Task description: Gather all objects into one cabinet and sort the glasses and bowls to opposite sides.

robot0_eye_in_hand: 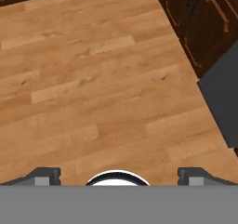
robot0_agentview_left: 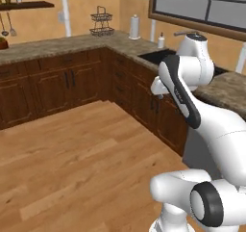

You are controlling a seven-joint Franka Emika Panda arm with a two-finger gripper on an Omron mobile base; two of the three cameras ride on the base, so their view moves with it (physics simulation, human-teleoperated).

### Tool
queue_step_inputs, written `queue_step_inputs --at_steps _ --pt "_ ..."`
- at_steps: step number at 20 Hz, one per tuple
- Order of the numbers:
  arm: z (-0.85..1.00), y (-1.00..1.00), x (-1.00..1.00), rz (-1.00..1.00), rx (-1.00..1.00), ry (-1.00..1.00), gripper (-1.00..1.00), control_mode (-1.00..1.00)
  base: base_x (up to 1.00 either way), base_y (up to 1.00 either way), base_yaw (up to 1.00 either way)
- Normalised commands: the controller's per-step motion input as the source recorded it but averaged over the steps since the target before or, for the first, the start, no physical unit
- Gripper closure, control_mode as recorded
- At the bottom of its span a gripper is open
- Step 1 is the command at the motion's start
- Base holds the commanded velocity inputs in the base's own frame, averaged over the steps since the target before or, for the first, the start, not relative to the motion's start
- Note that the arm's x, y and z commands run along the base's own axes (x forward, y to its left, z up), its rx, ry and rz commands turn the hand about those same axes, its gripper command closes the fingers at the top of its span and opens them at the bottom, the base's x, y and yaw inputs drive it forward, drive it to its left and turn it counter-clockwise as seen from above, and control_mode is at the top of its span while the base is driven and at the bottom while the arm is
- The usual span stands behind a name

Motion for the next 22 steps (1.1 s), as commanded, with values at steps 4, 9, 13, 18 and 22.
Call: queue_step_inputs --at_steps 4,9,13,18,22 --pt "0.00 0.00 0.00 0.00 0.00 0.00 -1.00 1.00 0.00 0.13 0.34" --pt "0.00 0.00 0.00 0.00 0.00 0.00 -1.00 1.00 0.00 0.13 0.34" --pt "0.00 0.00 0.00 0.00 0.00 0.00 -1.00 1.00 0.00 0.14 0.34" --pt "0.00 0.00 0.00 0.00 0.00 0.00 -1.00 1.00 -0.02 0.15 0.33" --pt "0.00 0.00 0.00 0.00 0.00 0.00 -1.00 1.00 -0.09 0.17 0.27"
